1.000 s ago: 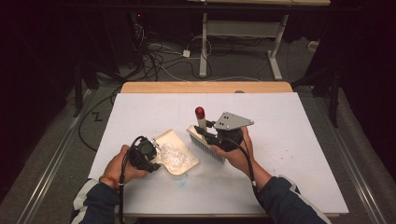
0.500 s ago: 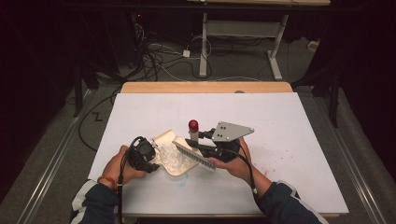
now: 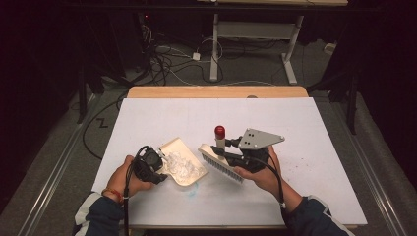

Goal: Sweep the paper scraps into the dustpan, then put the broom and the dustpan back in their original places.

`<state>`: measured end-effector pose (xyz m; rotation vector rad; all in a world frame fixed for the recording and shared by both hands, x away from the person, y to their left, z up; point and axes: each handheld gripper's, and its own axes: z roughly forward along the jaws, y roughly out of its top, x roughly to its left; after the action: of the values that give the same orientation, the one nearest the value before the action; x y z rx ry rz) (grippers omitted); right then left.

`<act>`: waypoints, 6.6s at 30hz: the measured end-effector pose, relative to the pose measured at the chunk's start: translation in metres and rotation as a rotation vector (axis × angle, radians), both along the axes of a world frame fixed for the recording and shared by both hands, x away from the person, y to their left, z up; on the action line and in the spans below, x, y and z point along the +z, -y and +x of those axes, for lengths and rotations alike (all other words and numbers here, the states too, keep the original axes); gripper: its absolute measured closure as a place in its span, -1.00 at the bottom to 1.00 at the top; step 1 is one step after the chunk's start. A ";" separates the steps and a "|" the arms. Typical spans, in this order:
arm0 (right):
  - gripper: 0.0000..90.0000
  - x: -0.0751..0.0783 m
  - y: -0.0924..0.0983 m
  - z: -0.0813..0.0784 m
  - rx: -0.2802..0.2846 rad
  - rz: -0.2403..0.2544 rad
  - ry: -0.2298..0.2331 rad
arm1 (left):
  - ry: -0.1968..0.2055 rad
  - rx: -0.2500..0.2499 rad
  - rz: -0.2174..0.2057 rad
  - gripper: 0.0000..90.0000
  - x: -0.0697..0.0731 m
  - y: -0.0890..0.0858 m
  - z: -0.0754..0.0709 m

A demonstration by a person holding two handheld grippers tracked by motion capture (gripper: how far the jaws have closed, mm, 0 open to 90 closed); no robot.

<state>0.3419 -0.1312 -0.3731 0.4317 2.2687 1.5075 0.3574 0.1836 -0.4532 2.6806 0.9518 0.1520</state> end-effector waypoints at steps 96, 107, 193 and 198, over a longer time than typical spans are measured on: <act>0.15 -0.011 0.157 0.083 -0.447 -0.135 -0.246 | 0.424 0.117 -0.300 -0.47 -0.004 -0.006 -0.069; 0.06 -0.034 0.115 0.130 -0.531 -0.277 -0.248 | 0.486 0.118 -0.306 -0.48 -0.005 -0.011 -0.070; -0.42 -0.030 0.149 -0.031 -0.397 -0.089 0.105 | 0.570 0.039 -0.275 -0.55 -0.014 0.002 -0.076; -0.44 -0.036 0.152 -0.037 -0.403 -0.095 0.111 | 0.567 0.035 -0.273 -0.55 -0.015 0.003 -0.076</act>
<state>0.3053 -0.2832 -0.4091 0.7090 2.0069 1.1853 0.2815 0.1811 -0.4679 2.1836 0.7669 0.6917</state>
